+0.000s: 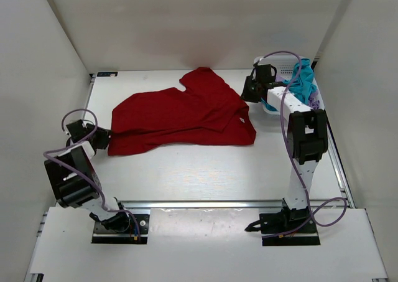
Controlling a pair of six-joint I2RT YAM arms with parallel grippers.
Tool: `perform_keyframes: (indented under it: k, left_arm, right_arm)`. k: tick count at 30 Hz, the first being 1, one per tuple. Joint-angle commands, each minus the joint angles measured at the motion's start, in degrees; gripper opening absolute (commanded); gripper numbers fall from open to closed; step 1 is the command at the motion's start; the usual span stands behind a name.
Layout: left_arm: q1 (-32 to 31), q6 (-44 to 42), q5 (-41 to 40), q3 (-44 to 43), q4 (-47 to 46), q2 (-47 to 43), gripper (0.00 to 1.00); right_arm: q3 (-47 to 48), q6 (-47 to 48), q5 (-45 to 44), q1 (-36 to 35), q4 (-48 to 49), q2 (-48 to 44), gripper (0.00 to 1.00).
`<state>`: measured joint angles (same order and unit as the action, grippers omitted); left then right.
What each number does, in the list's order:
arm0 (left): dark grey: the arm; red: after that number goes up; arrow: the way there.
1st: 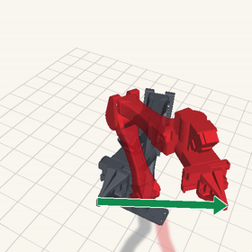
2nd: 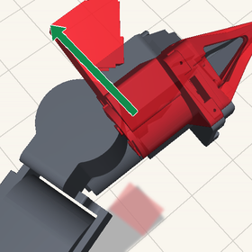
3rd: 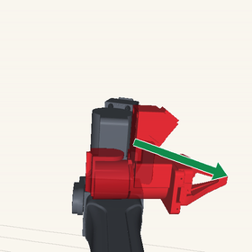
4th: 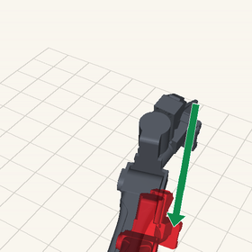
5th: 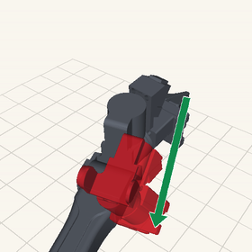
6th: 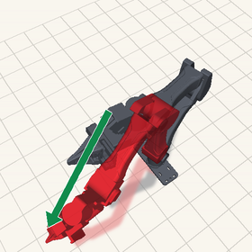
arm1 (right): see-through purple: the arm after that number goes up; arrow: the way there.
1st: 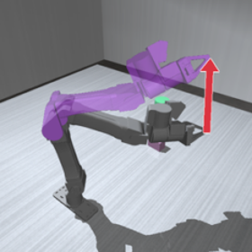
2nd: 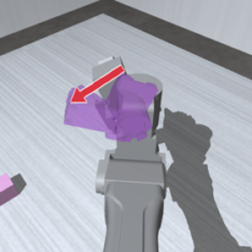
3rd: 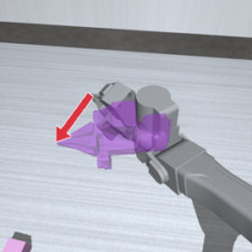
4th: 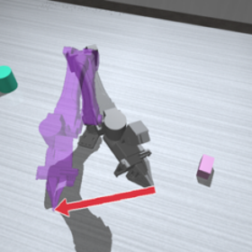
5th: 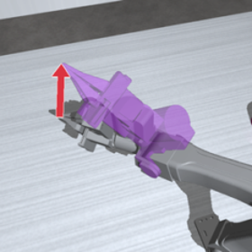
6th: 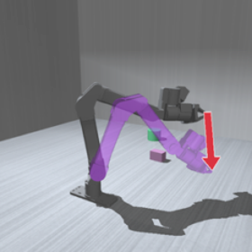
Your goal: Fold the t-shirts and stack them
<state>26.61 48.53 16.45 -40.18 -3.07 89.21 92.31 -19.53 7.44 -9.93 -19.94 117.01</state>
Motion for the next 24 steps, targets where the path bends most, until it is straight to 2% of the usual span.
perform_keyframes:
  k: [1, 2, 4, 6, 8, 10, 11, 13, 15, 17, 20, 24]
  left_arm:
    - [1.16, 0.6, 1.4, 4.22, -1.24, -7.1, 0.5]
    - [0.47, 0.08, 0.0, 5.02, 0.16, -10.69, 0.48]
    - [-0.33, -1.42, -2.89, 8.53, 1.65, -16.31, 0.45]
    - [-0.51, -1.6, -4.75, 11.69, 2.8, -22.29, 0.43]
    - [0.37, -1.95, -4.23, 14.69, 2.98, -25.64, 0.42]
    - [0.2, -3.52, -4.14, 17.15, 5.26, -27.59, 0.44]
    - [-0.33, -4.14, -4.66, 17.59, 6.23, -28.21, 0.46]
    - [-0.24, -4.59, -4.93, 18.82, 7.11, -28.21, 0.46]
    - [0.11, -4.41, -3.62, 20.23, 6.15, -28.12, 0.51]
    - [-0.07, -3.8, -4.32, 20.76, 5.36, -26.99, 0.52]
    - [-0.94, -3.45, -4.93, 21.37, 4.39, -25.23, 0.51]
    - [-2.88, -2.83, -5.03, 21.55, 2.29, -22.68, 0.51]
  right_arm:
    - [0.85, 0.8, 0.47, 0.01, 2.37, -3.8, 0.27]
    - [0.33, 0.81, 0.38, -0.35, 2.54, -4.94, 0.34]
    - [-2.64, 0.11, -0.23, -0.87, 2.97, -9.06, 0.38]
    - [-9.14, -2.34, -0.15, -0.96, 5.6, -14.41, 0.38]
    - [-20.27, -4.27, 1.07, -1.14, 11.12, -20.14, 0.26]
    - [-28.74, -5.95, 2.04, -0.61, 15.44, -27.42, 0.04]
    - [-33.12, -6.13, 1.88, -0.26, 17.11, -29.97, 0.0]
    - [-39.3, -7.45, 1.87, 0.44, 18.8, -33.14, 0.0]
    - [-45.96, -8.68, 2.31, 1.57, 22.48, -35.36, 0.09]
    - [-49.31, -8.95, 4.06, 2.72, 24.06, -35.72, 0.24]
    - [-50.13, -8.51, 5.91, 3.08, 23.46, -33.53, 0.35]
    - [-51.44, -8.33, 5.83, 2.38, 23.63, -31.5, 0.44]
